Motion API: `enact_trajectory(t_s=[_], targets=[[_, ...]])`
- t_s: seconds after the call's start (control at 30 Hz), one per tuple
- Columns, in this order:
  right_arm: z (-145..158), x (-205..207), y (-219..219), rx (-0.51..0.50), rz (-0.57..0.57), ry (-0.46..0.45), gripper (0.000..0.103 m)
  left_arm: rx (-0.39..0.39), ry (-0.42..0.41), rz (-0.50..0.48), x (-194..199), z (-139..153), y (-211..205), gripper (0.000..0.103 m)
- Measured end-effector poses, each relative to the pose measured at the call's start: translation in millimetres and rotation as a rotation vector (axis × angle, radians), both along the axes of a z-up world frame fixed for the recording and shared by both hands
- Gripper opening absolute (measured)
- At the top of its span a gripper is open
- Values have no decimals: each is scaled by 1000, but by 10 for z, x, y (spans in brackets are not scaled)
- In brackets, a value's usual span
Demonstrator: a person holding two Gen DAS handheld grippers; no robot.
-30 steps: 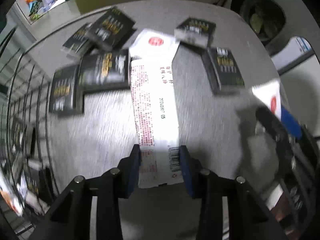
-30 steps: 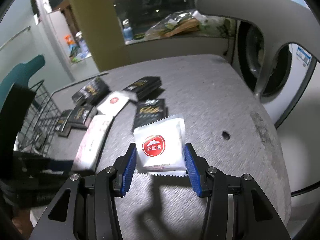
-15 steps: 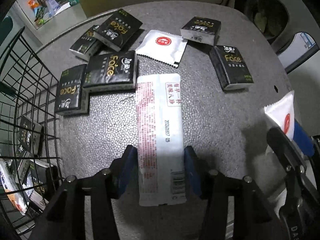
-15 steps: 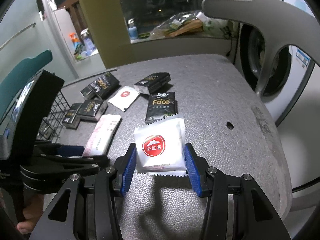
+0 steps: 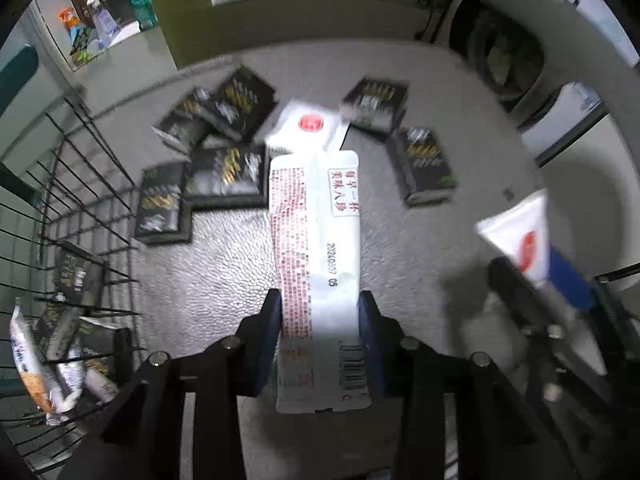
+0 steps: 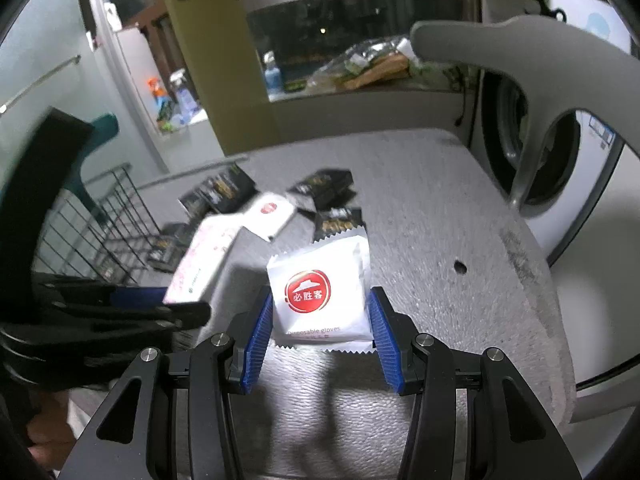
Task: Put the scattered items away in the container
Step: 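Carry the red-logo pack and white wrapper into the basket and open both grippers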
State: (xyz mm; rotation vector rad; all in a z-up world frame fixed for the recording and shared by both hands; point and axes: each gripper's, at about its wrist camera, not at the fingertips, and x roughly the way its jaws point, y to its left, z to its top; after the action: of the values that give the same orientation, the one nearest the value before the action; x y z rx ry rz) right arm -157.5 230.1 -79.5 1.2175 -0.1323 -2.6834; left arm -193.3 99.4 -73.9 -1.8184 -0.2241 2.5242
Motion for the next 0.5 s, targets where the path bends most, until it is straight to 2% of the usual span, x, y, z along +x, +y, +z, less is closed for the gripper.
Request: enact_trajectory(t_s=[0.13,0.23,0.37,0.5], targets=[[352,49,-293,-27,65,48,48,16,96,30,108,575,-364,42],[573,100,-691,-61,154,69,48,12,123,72,257,797,-726,42],[731,239,-1424,-79,307,79,48,-26,120,163,393,780,-1460,42],[654,420,-2082,-48,440,62,48,-58,77,240,722,591,-1991,42]])
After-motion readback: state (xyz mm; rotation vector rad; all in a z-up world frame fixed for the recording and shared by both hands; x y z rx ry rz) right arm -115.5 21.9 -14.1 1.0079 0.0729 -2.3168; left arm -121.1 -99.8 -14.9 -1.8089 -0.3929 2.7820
